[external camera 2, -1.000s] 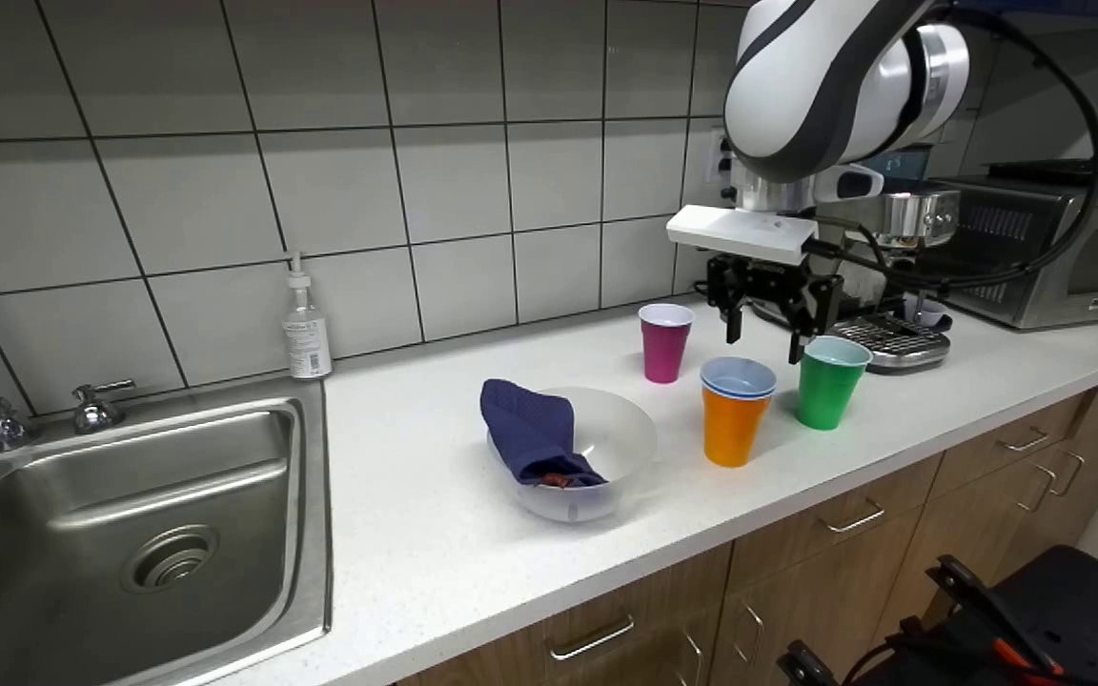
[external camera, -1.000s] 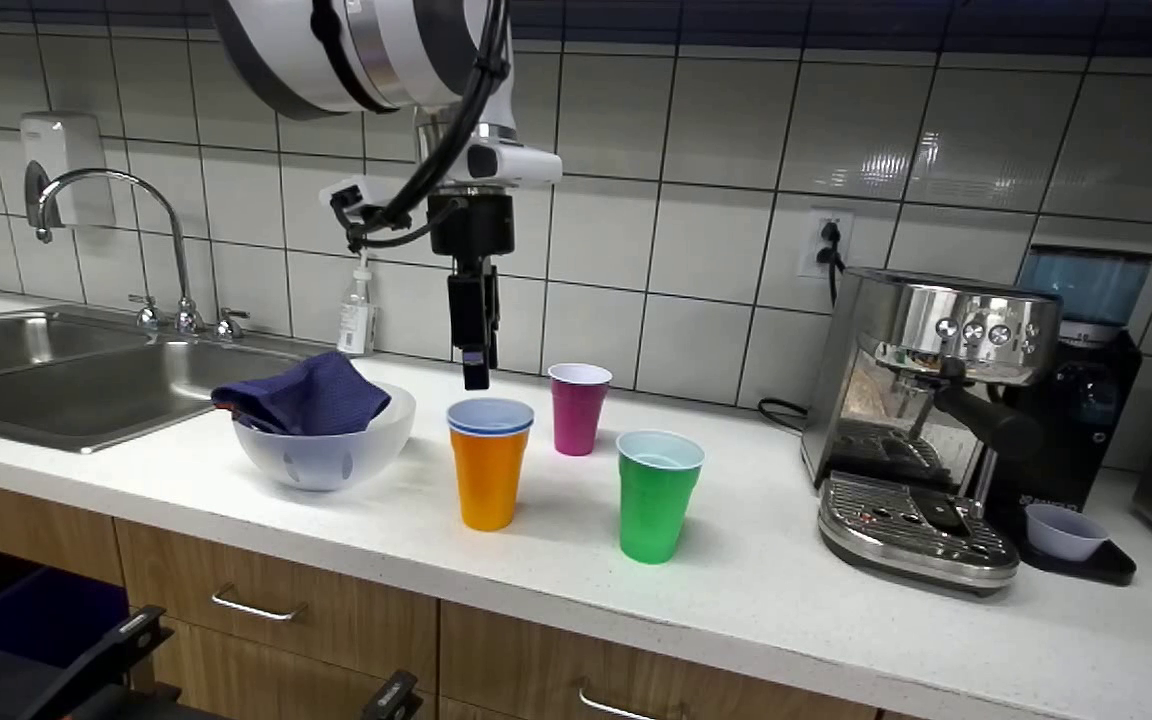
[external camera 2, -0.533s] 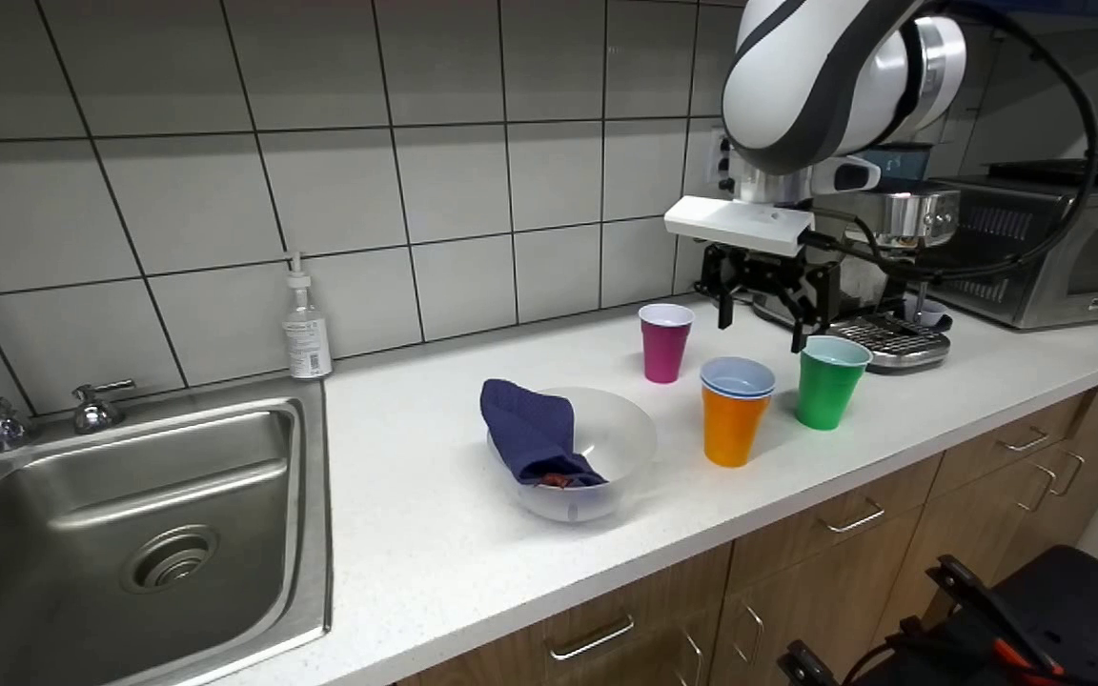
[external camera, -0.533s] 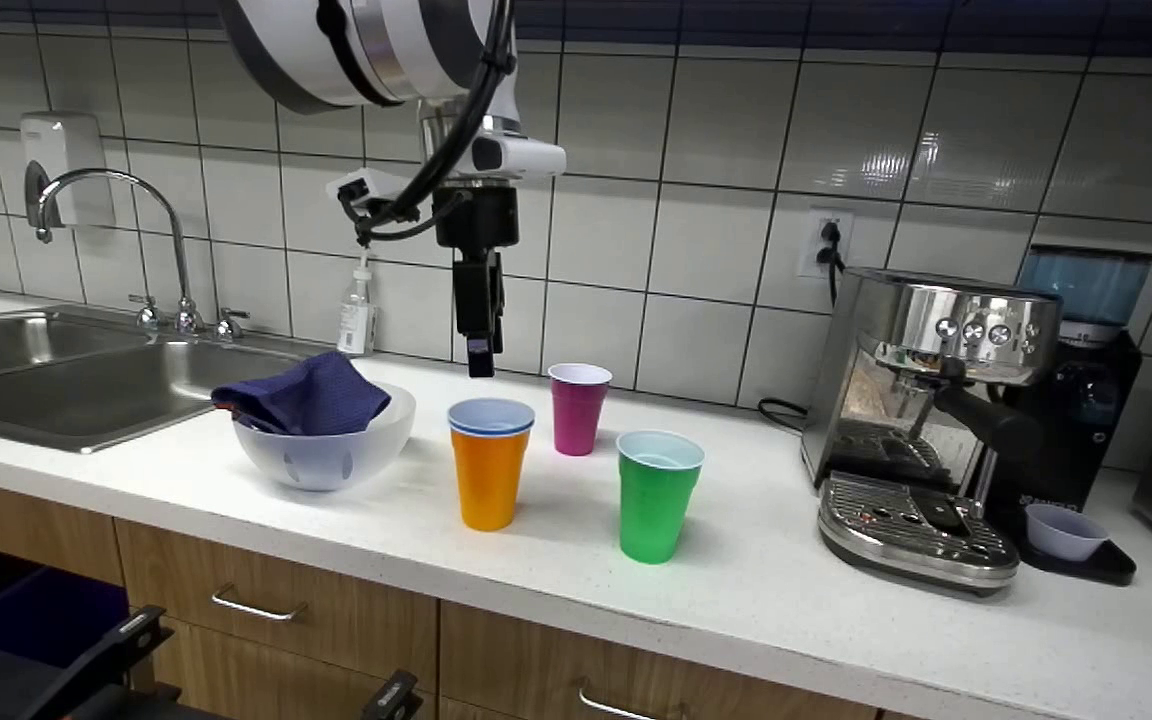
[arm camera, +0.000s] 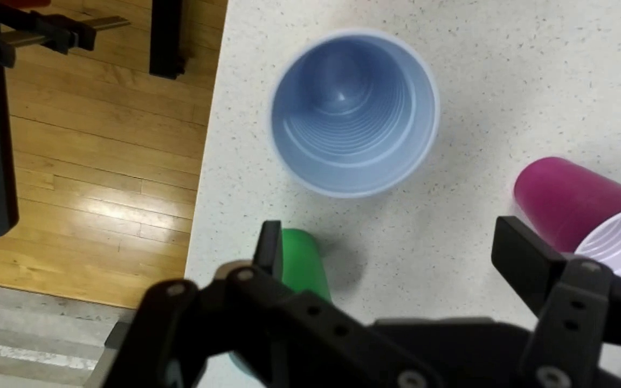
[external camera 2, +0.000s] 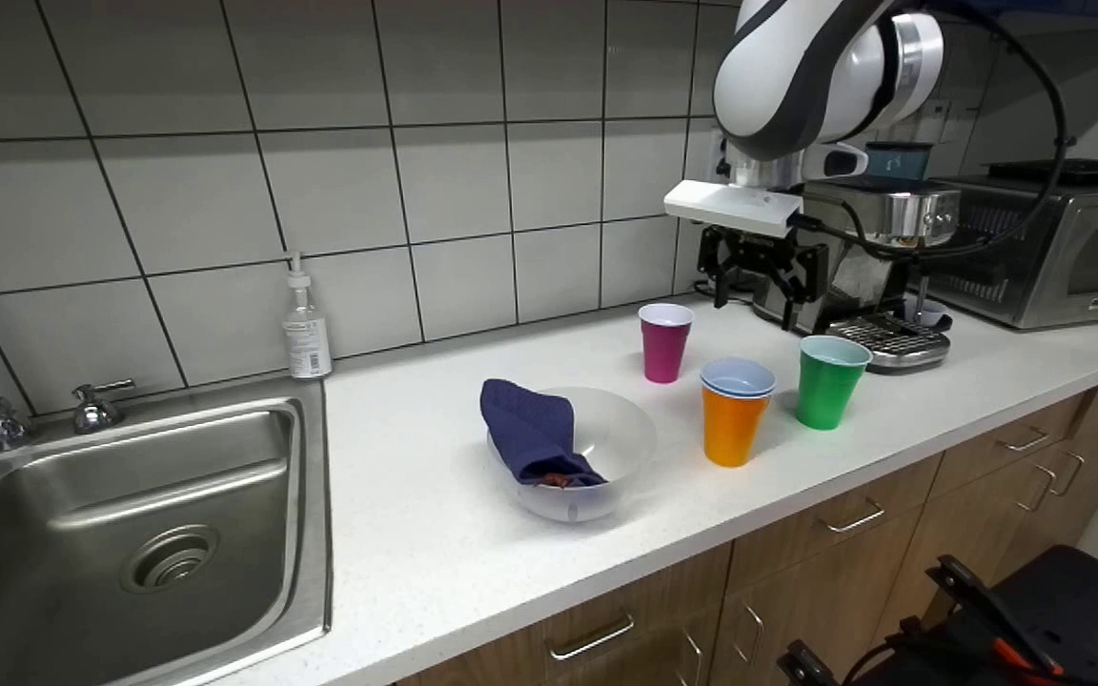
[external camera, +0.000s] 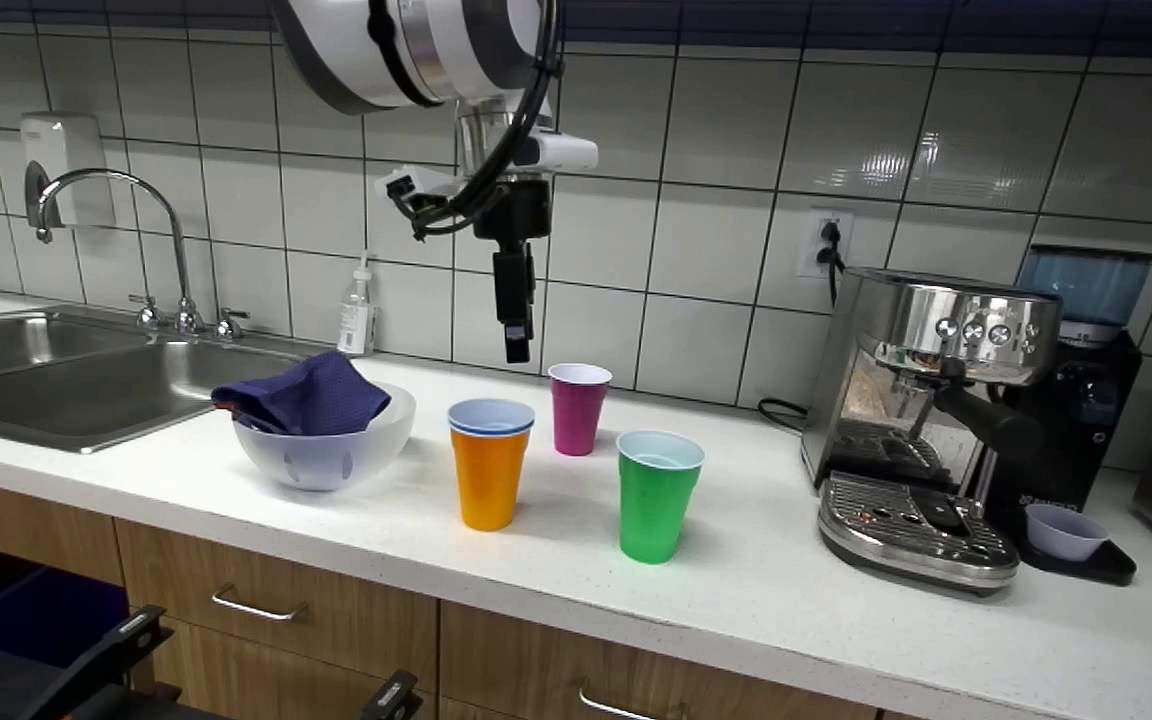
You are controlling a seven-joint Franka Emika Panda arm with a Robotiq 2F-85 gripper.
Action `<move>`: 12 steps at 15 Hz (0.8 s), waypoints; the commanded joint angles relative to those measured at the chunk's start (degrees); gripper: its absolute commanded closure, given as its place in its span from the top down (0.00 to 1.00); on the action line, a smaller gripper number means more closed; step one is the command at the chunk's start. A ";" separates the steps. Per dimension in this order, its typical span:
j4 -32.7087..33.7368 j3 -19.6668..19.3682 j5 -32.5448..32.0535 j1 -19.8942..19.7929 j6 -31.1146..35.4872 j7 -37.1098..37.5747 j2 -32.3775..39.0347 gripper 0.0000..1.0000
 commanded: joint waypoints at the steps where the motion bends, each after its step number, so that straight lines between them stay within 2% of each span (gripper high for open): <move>1: 5.21 -1.75 -0.31 -0.19 -0.45 -2.68 4.22 1.00; 12: 17.20 -4.74 1.93 1.08 -0.31 -7.78 15.70 1.00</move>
